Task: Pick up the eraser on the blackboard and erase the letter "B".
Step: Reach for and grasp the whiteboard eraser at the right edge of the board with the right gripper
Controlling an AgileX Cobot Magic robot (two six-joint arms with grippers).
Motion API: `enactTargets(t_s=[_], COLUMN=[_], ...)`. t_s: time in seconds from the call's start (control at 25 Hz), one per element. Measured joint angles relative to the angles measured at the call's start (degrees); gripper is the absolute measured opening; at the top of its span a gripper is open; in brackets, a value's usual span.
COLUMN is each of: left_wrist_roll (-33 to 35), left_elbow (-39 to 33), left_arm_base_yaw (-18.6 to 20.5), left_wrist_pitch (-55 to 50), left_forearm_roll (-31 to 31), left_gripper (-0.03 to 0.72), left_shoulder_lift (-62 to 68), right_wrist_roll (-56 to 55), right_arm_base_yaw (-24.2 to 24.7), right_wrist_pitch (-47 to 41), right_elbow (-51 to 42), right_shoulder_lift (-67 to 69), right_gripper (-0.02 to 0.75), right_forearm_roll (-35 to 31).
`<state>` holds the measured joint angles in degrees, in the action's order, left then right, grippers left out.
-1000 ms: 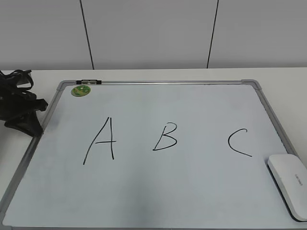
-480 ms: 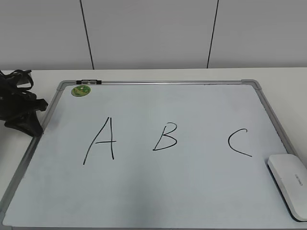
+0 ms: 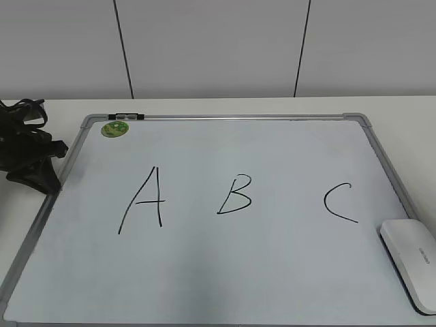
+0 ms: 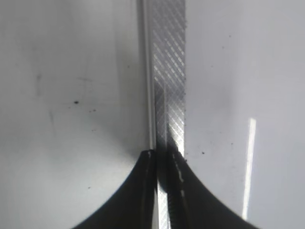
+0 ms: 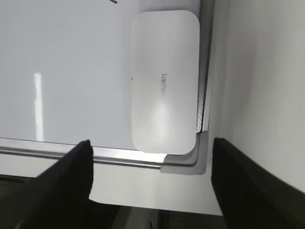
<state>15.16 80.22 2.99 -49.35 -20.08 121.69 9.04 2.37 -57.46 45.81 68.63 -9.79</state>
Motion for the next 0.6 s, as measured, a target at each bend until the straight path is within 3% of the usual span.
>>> enactTargets(t_s=[0.44, 0.6], left_wrist_roll=[0.0, 0.0], left_elbow=[0.0, 0.0], left_arm_base_yaw=[0.0, 0.0], left_wrist_pitch=[0.0, 0.0], left_forearm_roll=[-0.1, -0.1], left_gripper=[0.031, 0.031], left_shoulder_lift=[0.0, 0.0], right_wrist_roll=[-2.7, -2.7], right_arm_base_yaw=[-4.7, -5.7], right_wrist_pitch=[5.4, 6.7], right_elbow=[0.3, 0.4], right_shoulder_lift=[10.4, 15.0], right_gripper=[0.573, 0.614], right_forearm_roll=[4.6, 5.1])
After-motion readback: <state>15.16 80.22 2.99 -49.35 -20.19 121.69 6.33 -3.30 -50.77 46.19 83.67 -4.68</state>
